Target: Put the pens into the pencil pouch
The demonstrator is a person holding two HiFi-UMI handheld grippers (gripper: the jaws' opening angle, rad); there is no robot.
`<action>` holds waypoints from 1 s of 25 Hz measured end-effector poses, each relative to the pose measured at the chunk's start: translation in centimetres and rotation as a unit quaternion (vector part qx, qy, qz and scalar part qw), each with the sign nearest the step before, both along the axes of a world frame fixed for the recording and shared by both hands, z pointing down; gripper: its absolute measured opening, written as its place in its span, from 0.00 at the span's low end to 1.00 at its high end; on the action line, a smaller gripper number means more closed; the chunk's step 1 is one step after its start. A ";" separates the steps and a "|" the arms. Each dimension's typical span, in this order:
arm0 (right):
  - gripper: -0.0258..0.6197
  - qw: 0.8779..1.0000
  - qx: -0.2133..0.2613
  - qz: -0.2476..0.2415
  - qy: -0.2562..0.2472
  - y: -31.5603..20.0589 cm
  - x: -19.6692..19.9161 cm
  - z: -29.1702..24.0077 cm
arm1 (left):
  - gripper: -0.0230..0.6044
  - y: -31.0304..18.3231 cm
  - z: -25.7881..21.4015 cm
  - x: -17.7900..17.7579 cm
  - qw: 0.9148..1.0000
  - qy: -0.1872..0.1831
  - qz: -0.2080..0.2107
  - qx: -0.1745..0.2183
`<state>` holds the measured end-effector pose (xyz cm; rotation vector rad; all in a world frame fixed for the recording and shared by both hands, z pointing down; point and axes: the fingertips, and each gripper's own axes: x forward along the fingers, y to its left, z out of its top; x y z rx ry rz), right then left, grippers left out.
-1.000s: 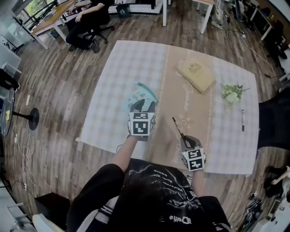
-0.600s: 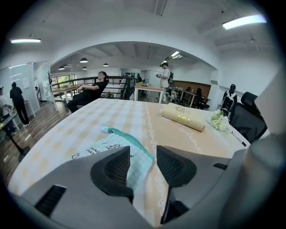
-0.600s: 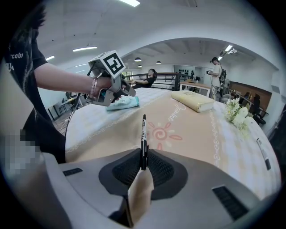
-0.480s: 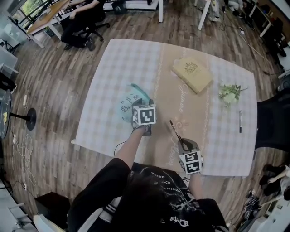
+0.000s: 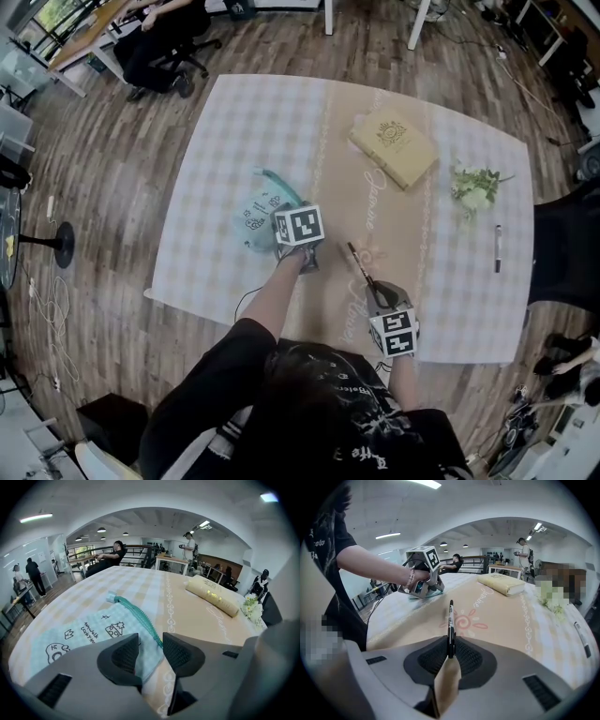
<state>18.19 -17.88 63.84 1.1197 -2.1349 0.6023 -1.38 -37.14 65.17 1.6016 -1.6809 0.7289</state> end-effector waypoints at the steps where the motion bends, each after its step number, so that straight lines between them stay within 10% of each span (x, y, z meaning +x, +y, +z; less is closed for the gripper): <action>1: 0.14 1.000 0.001 0.000 0.000 -0.1 0.1 0.0 | 0.31 -0.1 0.0 0.0 1.000 0.006 -0.006 -0.001; 9: 0.14 1.000 0.009 -0.012 -0.003 -0.9 -0.2 -0.1 | 0.10 0.1 -0.8 0.2 0.999 0.032 -0.019 0.018; 25: 0.14 0.999 0.035 -0.023 0.002 -1.3 -0.8 -1.5 | 0.09 5.0 -6.9 1.4 0.984 0.113 0.091 0.107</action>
